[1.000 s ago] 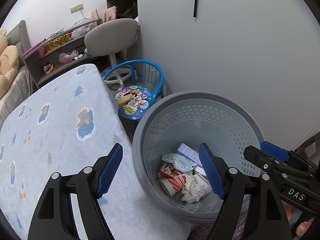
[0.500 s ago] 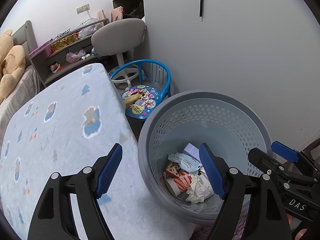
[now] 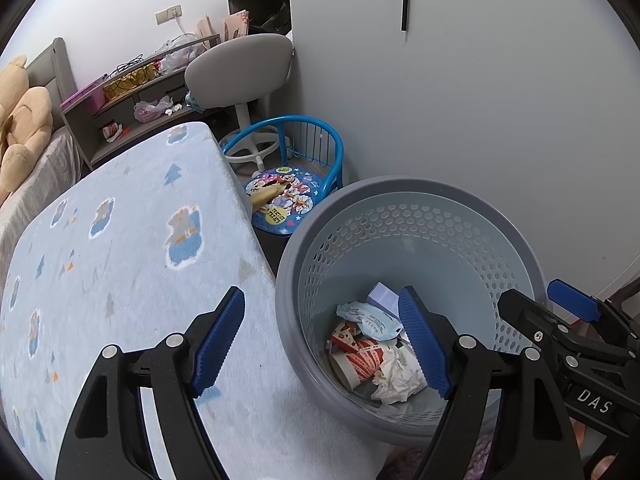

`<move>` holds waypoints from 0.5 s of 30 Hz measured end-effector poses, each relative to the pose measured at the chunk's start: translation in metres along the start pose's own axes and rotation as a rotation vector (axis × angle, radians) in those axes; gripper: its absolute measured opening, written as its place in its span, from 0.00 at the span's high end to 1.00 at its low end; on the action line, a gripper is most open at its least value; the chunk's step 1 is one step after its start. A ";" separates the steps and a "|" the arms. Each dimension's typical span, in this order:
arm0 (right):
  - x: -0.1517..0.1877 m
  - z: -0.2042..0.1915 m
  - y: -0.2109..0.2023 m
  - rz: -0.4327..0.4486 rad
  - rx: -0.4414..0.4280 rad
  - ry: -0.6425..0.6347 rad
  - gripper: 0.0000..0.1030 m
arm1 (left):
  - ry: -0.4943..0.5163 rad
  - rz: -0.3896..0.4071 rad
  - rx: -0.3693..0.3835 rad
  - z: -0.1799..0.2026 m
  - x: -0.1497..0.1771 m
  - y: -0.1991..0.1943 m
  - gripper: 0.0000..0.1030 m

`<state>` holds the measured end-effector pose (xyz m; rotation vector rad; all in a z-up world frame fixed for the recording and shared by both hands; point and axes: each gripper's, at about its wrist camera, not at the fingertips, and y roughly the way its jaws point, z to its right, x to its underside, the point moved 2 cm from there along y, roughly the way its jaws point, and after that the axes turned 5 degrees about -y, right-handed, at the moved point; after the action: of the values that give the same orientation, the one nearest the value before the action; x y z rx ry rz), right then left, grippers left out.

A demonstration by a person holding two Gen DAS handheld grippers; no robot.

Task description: Collect trash

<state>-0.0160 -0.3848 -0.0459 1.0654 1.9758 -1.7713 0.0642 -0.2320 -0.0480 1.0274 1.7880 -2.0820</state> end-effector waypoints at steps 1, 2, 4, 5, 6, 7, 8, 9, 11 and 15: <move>0.000 0.000 0.000 0.001 0.003 -0.002 0.17 | 0.000 0.000 0.000 0.000 0.000 0.000 0.27; 0.000 0.000 -0.001 0.002 0.005 -0.002 0.15 | 0.000 0.000 0.000 0.000 0.000 0.000 0.26; 0.001 0.000 -0.001 0.004 0.008 -0.002 0.15 | 0.001 0.002 -0.003 0.000 0.000 0.000 0.26; 0.001 0.000 -0.001 0.004 0.008 -0.001 0.14 | 0.001 0.002 -0.005 0.000 0.000 0.000 0.24; 0.001 0.000 -0.001 0.004 0.009 0.000 0.14 | 0.001 0.004 -0.006 0.000 0.000 0.000 0.24; 0.001 0.000 0.000 0.003 0.010 0.001 0.14 | 0.001 0.006 -0.006 0.001 0.000 -0.001 0.24; 0.001 0.000 -0.001 0.003 0.011 0.001 0.14 | 0.001 0.007 -0.006 0.000 0.000 -0.001 0.24; 0.001 0.001 -0.001 0.002 0.013 0.001 0.14 | 0.001 0.007 -0.007 0.000 0.000 -0.001 0.24; 0.001 0.001 -0.001 0.002 0.013 0.003 0.14 | -0.001 0.004 -0.005 0.000 0.000 -0.001 0.24; 0.001 0.001 -0.001 0.002 0.017 0.002 0.14 | -0.013 -0.002 -0.009 -0.001 0.000 -0.001 0.23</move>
<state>-0.0176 -0.3858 -0.0462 1.0745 1.9635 -1.7903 0.0641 -0.2307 -0.0478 1.0084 1.7911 -2.0754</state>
